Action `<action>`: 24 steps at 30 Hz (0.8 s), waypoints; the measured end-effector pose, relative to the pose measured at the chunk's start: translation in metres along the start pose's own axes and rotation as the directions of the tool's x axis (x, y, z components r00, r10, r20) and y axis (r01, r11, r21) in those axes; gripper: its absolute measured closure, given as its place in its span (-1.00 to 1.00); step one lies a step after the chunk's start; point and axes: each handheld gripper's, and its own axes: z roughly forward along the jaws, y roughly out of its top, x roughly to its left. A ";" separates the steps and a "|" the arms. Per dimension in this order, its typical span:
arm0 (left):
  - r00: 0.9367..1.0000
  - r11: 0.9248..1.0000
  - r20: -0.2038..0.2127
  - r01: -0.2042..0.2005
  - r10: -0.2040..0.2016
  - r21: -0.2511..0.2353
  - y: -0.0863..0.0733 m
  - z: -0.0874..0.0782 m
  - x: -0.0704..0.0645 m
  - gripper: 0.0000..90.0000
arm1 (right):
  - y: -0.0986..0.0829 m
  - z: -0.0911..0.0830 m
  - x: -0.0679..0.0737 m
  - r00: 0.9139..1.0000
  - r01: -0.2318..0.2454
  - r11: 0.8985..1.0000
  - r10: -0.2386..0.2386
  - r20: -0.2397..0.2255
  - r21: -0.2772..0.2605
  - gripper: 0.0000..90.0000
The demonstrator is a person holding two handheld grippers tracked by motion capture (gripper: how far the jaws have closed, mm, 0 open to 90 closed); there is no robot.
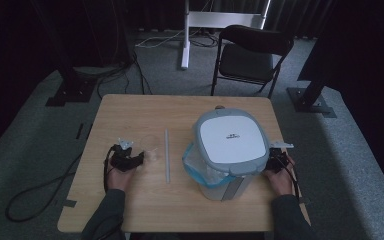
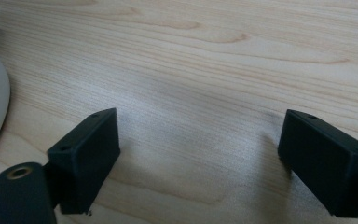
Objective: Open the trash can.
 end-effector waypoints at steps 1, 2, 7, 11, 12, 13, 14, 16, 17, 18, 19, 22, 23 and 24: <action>1.000 1.000 0.000 -0.001 0.001 0.000 0.000 0.000 0.000 -0.17 | 0.000 0.000 0.000 1.000 0.000 1.000 0.000 0.000 -0.001 -0.71; 1.000 1.000 0.000 -0.001 0.001 0.000 0.000 0.000 0.000 -0.17 | 0.000 0.000 0.000 1.000 0.000 1.000 0.000 0.000 0.000 -0.71; 1.000 1.000 -0.002 -0.001 0.001 0.002 0.000 0.000 0.000 -0.17 | 0.000 0.000 0.000 1.000 -0.002 1.000 0.002 0.002 -0.002 -0.69; 1.000 1.000 -0.002 0.000 0.000 0.002 0.000 0.000 -0.001 -0.17 | 0.001 0.000 0.000 1.000 -0.012 1.000 0.012 0.011 -0.003 -0.61; 1.000 1.000 -0.002 0.000 0.000 0.002 0.000 0.000 -0.001 -0.17 | 0.001 -0.001 0.000 1.000 -0.016 1.000 0.016 0.015 0.000 -0.52; 1.000 1.000 -0.002 0.000 0.000 0.002 0.000 0.000 -0.001 -0.17 | 0.002 -0.002 0.000 1.000 -0.019 1.000 0.019 0.015 0.004 -0.43; 1.000 1.000 -0.002 0.000 0.000 0.002 0.000 0.000 -0.001 -0.17 | 0.003 -0.004 -0.001 1.000 -0.020 1.000 0.019 0.018 0.013 -0.41; 1.000 1.000 -0.002 0.000 0.000 0.003 0.001 0.000 -0.001 -0.18 | 0.004 -0.006 -0.001 1.000 -0.023 1.000 0.023 0.022 0.000 -0.40; 1.000 1.000 -0.002 0.000 0.000 0.003 0.001 0.000 -0.001 -0.18 | 0.005 -0.008 -0.002 0.999 -0.026 1.000 0.026 0.019 0.000 -0.39; 1.000 1.000 -0.002 0.000 0.000 0.003 0.001 0.000 -0.001 -0.18 | 0.006 -0.009 -0.002 0.999 -0.024 1.000 0.024 0.021 0.000 -0.39; 1.000 1.000 -0.002 0.000 0.000 0.003 0.001 0.000 -0.001 -0.18 | 0.007 -0.010 -0.002 0.999 -0.021 1.000 0.021 0.030 -0.007 -0.39; 1.000 1.000 -0.003 0.000 0.000 0.003 0.001 0.000 -0.001 -0.18 | 0.009 -0.013 -0.003 0.999 -0.025 1.000 0.025 0.031 -0.013 -0.39; 1.000 1.000 -0.003 0.001 -0.001 0.003 0.001 0.000 -0.001 -0.18 | 0.010 -0.014 -0.003 0.999 -0.025 1.000 0.026 0.032 -0.015 -0.39; 1.000 1.000 -0.002 0.001 -0.001 0.003 0.001 0.000 -0.001 -0.18 | 0.010 -0.015 -0.003 0.999 -0.028 0.999 0.028 0.029 -0.018 -0.39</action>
